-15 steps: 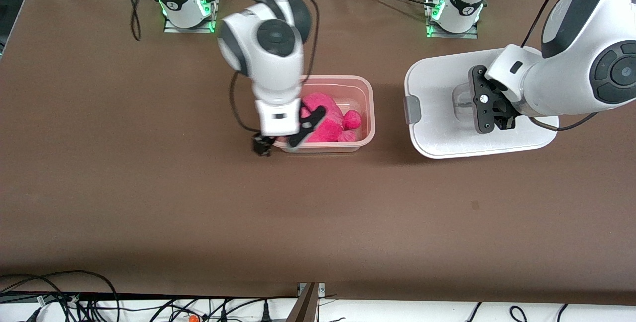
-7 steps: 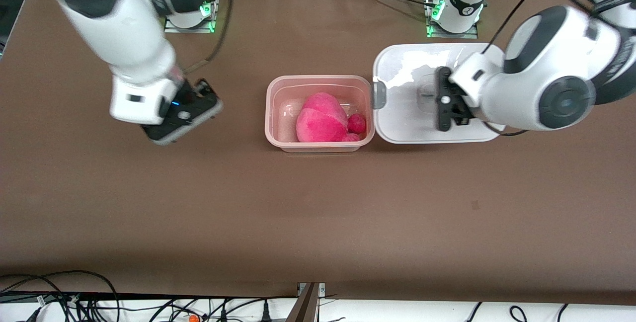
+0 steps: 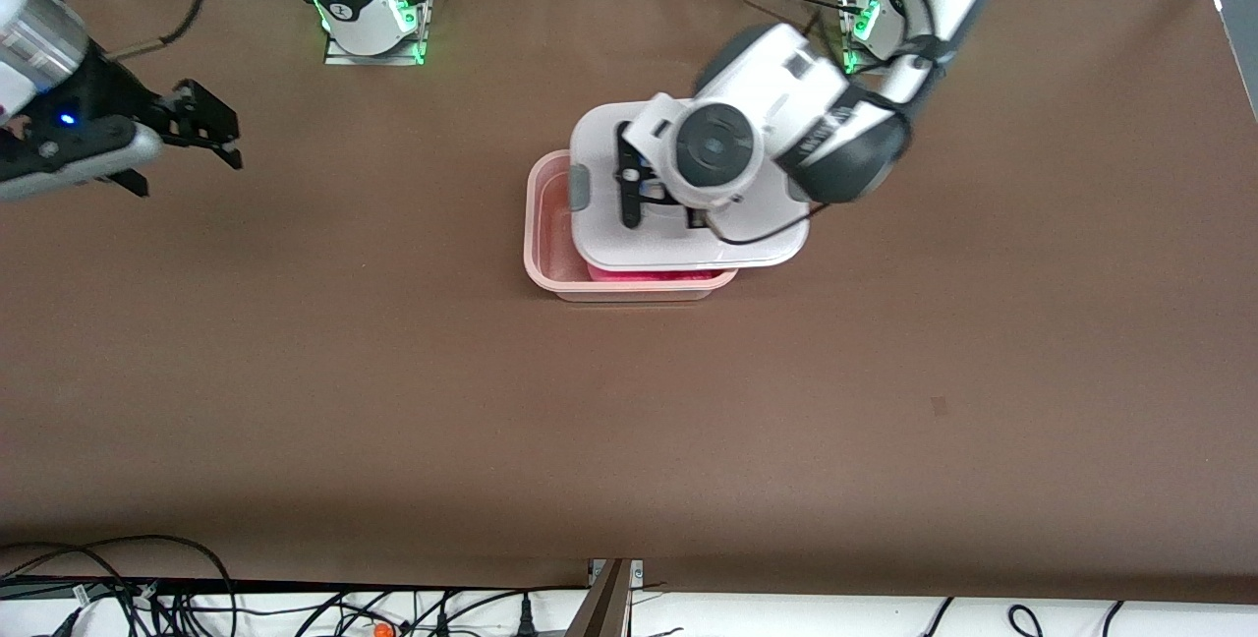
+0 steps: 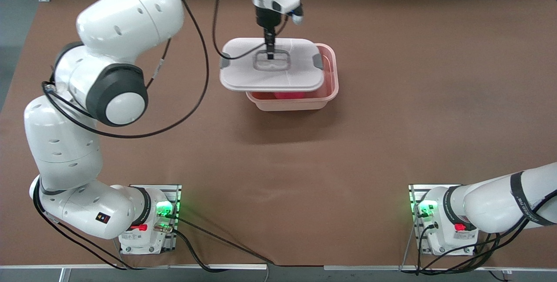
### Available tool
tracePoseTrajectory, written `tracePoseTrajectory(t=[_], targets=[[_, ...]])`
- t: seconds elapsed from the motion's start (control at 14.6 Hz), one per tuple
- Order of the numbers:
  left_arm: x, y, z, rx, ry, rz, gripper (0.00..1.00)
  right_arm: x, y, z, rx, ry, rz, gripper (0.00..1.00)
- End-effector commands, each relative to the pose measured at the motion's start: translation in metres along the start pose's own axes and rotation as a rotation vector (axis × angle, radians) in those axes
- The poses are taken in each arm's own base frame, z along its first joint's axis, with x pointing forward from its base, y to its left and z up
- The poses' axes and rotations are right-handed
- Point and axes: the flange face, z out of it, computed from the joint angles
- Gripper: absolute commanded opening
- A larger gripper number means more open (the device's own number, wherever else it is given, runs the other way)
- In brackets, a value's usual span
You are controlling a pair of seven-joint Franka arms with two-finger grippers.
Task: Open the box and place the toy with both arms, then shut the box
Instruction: 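Lower the lid onto the tub with the left gripper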
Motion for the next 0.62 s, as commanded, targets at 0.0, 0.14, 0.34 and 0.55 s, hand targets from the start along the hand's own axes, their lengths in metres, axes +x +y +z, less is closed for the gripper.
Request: tracePoseTrajectory(t=[0.0,0.14,0.34,0.55], targets=[[0.004,-0.017,-0.005,0.072,0.059,-0.011,0.00,-0.032,0.017,-0.002,0.021,-0.004,0.076,1.00],[0.027,-0.014,0.006,0.112,0.108,-0.013,0.00,-0.037,0.022,0.005,0.012,-0.016,0.084,1.00],[0.040,-0.012,0.019,0.143,0.102,0.006,0.00,-0.032,0.027,0.012,-0.001,-0.022,0.119,1.00],[0.050,-0.002,0.047,0.164,0.028,0.041,0.00,-0.025,0.028,0.021,-0.014,-0.028,0.147,1.00]])
